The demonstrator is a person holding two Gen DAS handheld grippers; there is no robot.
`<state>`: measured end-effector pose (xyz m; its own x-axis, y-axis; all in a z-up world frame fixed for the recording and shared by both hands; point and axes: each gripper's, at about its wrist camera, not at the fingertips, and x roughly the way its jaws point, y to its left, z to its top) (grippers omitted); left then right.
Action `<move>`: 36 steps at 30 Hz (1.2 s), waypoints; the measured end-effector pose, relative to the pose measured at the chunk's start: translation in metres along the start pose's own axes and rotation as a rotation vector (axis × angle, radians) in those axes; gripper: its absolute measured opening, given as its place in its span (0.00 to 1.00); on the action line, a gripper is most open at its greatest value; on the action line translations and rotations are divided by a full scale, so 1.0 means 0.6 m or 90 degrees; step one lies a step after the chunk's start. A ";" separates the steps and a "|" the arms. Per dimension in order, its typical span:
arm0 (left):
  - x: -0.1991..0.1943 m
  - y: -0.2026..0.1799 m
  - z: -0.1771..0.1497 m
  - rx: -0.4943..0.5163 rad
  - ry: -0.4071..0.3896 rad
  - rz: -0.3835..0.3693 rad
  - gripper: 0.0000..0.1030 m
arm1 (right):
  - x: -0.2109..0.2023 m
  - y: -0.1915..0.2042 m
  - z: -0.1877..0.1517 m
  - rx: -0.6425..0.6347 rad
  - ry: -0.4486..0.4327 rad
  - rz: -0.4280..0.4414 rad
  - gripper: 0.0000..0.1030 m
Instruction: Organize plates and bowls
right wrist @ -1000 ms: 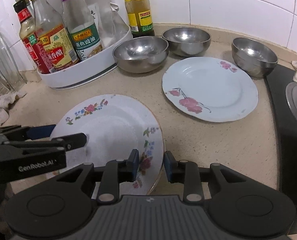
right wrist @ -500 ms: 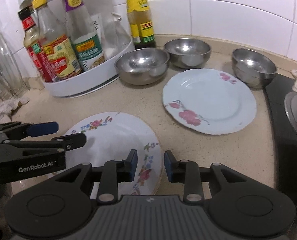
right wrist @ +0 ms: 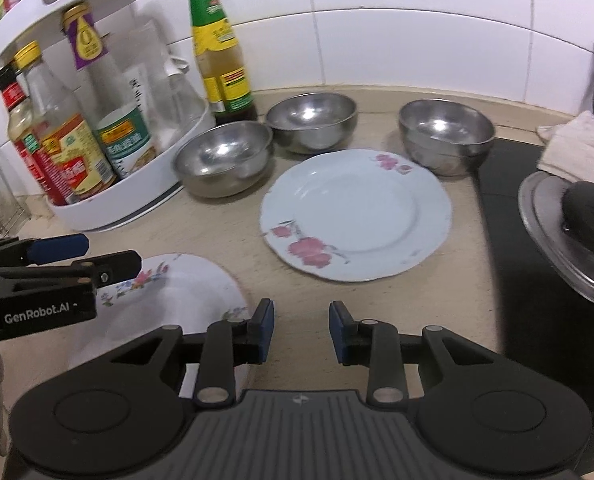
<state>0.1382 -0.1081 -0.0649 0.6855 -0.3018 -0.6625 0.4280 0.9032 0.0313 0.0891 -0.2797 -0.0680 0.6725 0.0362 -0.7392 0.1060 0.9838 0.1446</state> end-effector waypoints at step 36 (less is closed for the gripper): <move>0.120 -0.109 0.093 0.076 0.022 -0.061 0.79 | 0.031 -0.134 0.104 0.046 -0.045 -0.070 0.44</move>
<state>0.1922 -0.2057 -0.0728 0.6192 -0.3720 -0.6915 0.5583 0.8278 0.0546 0.1387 -0.3689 -0.0523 0.7035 -0.0858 -0.7055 0.2319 0.9660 0.1138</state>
